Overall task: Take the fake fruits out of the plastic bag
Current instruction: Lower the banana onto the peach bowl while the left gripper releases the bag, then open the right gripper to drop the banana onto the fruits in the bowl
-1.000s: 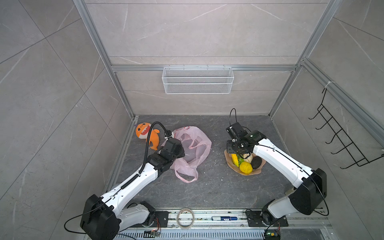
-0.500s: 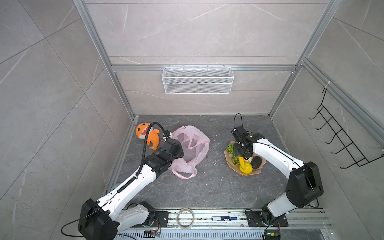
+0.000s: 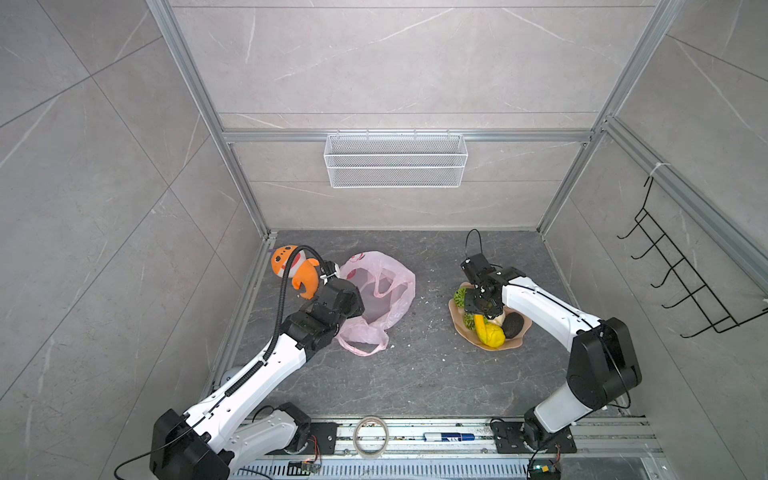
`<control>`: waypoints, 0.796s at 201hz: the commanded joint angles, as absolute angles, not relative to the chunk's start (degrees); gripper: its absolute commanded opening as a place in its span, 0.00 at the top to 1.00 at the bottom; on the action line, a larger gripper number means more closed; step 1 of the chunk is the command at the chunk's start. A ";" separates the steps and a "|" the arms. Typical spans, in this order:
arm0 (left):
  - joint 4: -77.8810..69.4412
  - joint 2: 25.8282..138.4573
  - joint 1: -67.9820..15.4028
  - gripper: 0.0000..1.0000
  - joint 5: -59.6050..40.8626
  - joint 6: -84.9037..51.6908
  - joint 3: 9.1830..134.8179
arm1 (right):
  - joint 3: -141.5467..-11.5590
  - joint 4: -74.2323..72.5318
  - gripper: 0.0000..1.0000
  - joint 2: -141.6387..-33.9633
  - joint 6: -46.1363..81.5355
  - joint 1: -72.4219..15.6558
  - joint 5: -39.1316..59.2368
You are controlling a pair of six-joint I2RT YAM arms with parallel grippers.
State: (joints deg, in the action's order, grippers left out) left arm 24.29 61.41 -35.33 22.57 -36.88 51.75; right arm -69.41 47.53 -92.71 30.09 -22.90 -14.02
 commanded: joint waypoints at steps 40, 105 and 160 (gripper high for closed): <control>26.24 58.89 -35.23 0.20 29.14 -31.73 56.02 | -70.44 50.46 0.32 -84.49 29.58 -22.63 -15.14; 29.25 62.08 -26.23 0.01 36.36 -26.28 59.44 | -68.07 44.43 0.01 -70.18 25.22 -13.14 -20.64; 22.30 62.77 -16.12 0.01 39.73 -21.80 53.25 | -36.28 -2.25 0.01 -55.95 16.85 1.32 -17.49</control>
State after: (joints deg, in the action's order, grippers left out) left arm 26.37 63.20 -19.14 35.88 -26.24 56.01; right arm -48.56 23.86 -61.30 24.16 0.12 -16.99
